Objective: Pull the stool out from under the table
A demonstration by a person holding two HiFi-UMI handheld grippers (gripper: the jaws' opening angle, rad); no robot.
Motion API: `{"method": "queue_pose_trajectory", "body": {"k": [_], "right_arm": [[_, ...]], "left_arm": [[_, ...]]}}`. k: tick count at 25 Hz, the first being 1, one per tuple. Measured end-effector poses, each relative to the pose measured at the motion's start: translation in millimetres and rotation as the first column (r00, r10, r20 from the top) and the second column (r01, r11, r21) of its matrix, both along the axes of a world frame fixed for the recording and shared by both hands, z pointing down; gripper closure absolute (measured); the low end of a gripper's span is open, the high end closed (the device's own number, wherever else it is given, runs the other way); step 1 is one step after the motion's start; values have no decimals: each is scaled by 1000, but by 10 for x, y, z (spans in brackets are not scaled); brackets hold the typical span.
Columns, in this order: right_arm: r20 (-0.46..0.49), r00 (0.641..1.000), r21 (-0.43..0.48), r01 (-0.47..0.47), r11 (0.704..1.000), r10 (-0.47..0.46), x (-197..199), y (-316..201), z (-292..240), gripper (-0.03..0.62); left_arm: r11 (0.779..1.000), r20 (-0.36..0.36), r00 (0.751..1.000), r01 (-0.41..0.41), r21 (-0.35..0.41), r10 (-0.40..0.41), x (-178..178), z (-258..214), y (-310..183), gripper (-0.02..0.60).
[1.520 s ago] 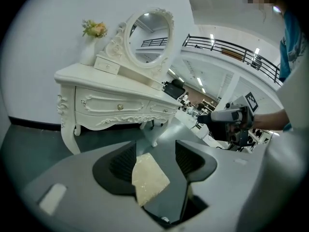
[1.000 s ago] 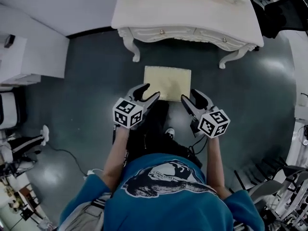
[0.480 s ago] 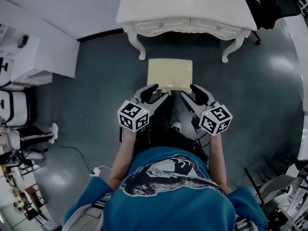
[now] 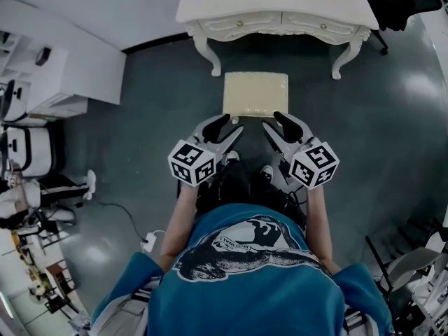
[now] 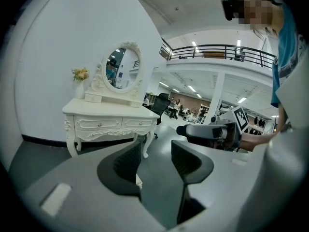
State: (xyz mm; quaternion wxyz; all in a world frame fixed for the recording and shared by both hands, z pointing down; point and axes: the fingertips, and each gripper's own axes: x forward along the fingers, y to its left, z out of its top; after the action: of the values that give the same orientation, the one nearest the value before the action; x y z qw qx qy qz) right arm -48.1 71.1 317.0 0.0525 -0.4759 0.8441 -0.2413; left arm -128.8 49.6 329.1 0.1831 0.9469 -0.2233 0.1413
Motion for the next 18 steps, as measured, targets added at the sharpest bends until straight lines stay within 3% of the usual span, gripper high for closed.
{"method": "queue_pose_trajectory", "body": {"k": [10,14,18], "right_arm": [[-31,999,4,-18,1000,18,-271,14,2,426],[-32,998,16,-48,999,49,-478,-14,-49,515],[-45,997,14,-67,998,67,-798,13,-130,563]], "left_arm": [[999,-18,1000,-8,32,9,-252,-124,12,432],[999,-27,1000,1,35,0,-509,-135,9,463],[999,-39,999,0,32,1,-820,-188,45,491]]}}
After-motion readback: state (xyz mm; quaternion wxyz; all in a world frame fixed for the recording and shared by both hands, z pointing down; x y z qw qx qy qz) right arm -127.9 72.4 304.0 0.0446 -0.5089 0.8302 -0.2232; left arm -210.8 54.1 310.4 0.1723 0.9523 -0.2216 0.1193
